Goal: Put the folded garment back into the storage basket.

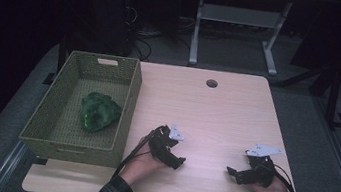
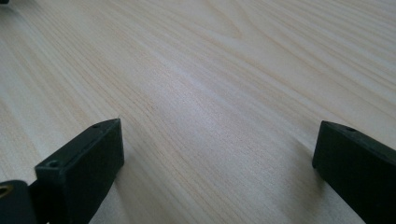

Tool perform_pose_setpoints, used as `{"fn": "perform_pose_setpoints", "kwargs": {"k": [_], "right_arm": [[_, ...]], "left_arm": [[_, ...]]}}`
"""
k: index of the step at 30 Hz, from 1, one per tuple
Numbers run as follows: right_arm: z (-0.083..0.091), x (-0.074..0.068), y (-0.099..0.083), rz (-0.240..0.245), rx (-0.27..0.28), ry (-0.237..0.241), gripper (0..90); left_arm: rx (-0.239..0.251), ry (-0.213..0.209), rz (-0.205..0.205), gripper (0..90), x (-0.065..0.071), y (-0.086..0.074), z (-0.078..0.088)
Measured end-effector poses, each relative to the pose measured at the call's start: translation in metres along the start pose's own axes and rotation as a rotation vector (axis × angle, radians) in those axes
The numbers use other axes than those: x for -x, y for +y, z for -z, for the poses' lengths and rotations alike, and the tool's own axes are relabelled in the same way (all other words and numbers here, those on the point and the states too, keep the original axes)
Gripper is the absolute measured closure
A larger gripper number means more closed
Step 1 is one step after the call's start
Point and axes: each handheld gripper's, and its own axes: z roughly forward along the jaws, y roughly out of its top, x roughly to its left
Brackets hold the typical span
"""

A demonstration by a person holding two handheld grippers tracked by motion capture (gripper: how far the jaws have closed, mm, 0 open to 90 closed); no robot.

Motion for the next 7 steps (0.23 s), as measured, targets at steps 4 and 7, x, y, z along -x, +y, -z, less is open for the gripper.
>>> {"fn": "perform_pose_setpoints", "kwargs": {"k": [4, 7], "right_arm": [[0.0001, 0.0001, 0.0, 0.001, -0.001, 0.0, 1.5], [0.0, 0.0, 0.0, 0.0, 0.0, 0.0, 1.5]], "left_arm": [[0.001, -0.004, 0.0, 14.1, 0.0014, -0.0008, -0.001], [0.005, -0.003, -0.002, 14.1, 0.0014, -0.0018, -0.0008]]}}
